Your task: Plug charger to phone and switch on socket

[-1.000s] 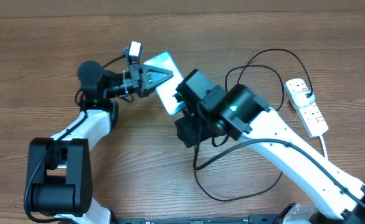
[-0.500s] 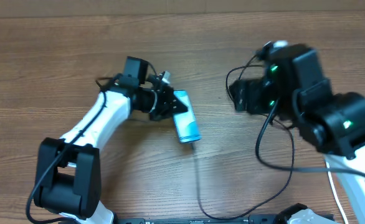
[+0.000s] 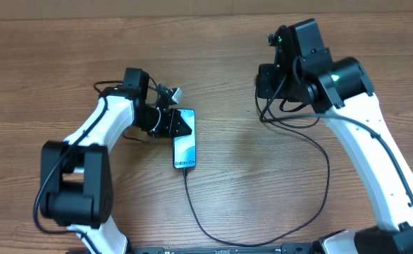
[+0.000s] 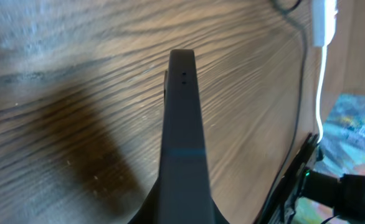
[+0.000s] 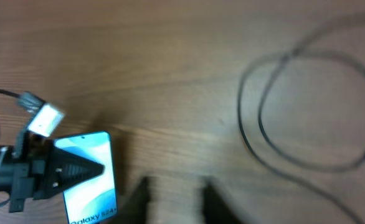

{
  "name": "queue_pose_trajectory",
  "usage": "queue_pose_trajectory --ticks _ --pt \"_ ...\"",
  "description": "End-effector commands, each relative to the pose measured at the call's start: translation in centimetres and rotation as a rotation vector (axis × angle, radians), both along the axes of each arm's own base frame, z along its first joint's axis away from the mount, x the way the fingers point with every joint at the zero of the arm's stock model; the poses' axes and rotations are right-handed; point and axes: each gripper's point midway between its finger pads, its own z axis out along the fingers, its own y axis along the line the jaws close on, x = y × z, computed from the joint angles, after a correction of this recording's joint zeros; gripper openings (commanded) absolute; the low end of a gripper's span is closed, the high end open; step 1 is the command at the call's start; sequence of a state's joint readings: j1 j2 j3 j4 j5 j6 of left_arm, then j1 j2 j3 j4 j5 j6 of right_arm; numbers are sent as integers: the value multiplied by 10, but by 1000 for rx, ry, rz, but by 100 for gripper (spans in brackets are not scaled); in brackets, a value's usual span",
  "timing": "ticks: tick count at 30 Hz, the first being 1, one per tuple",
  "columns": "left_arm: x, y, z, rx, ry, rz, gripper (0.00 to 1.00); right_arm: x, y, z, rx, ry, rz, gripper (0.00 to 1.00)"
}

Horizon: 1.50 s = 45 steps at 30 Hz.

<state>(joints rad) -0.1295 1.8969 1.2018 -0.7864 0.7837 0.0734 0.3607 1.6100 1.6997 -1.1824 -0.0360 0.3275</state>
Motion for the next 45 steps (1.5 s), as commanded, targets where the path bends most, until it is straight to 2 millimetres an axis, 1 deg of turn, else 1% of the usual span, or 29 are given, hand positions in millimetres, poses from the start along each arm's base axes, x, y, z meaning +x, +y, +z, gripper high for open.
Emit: queue_pose_trajectory --ticks 1,3,7,9,11,12,13,16,17,21,22,24,25,26,27,28,29,30,31,33,35,39,42,45 --pt "3 -4 -15 -11 -3 -50 4 5 -42 -3 11 46 -248 4" --pt "1 -3 -31 -7 35 -48 4 4 -69 -7 14 80 -353 4" --pt "-4 -2 -52 0 96 -45 5 7 -113 -9 25 98 -493 4" --pt "-6 -1 -59 2 118 -45 6 12 -134 -8 31 89 -548 19" --pt "-8 -1 -63 5 131 -45 7 14 -150 -8 34 83 -591 29" --pt "-8 -1 -65 9 134 -45 9 14 -156 -9 34 84 -607 36" --pt "-9 1 -67 18 137 -44 11 13 -162 -9 32 87 -620 40" --pt "-8 5 -71 57 142 -34 18 11 -176 -11 16 93 -654 40" --pt "-8 9 -74 84 147 -26 23 12 -180 -11 14 89 -666 40" --pt "-8 15 -80 133 149 -18 30 13 -184 -10 17 82 -675 39" --pt "-8 15 -80 136 149 -18 34 14 -184 -10 20 79 -679 39" --pt "-8 17 -81 148 148 -16 47 17 -183 -8 29 67 -680 39" --pt "-7 19 -83 163 146 -14 51 19 -183 -7 32 59 -680 42" --pt "-7 21 -84 176 144 -13 55 20 -184 -7 37 53 -686 48" --pt "-7 22 -85 188 142 -13 59 21 -184 -7 44 52 -699 50" --pt "-6 25 -87 204 140 -13 59 21 -184 -7 45 54 -701 51" --pt "-6 27 -88 218 139 -13 59 21 -184 -9 44 60 -702 44" --pt "-6 29 -90 234 138 -12 62 20 -184 -11 45 71 -712 31" --pt "-6 32 -92 256 140 -5 64 17 -184 -14 55 91 -747 24" --pt "-5 38 -95 296 149 18 71 11 -187 -20 90 138 -842 13" --pt "-4 42 -97 325 161 41 74 7 -191 -26 100 169 -892 5" --pt "-4 43 -98 334 162 43 74 1 -209 -40 86 228 -944 4" --pt "-4 43 -98 333 161 43 75 -11 -227 -61 67 330 -1000 4" --pt "-4 43 -98 333 161 43 75 -21 -245 -84 44 434 -1010 4"
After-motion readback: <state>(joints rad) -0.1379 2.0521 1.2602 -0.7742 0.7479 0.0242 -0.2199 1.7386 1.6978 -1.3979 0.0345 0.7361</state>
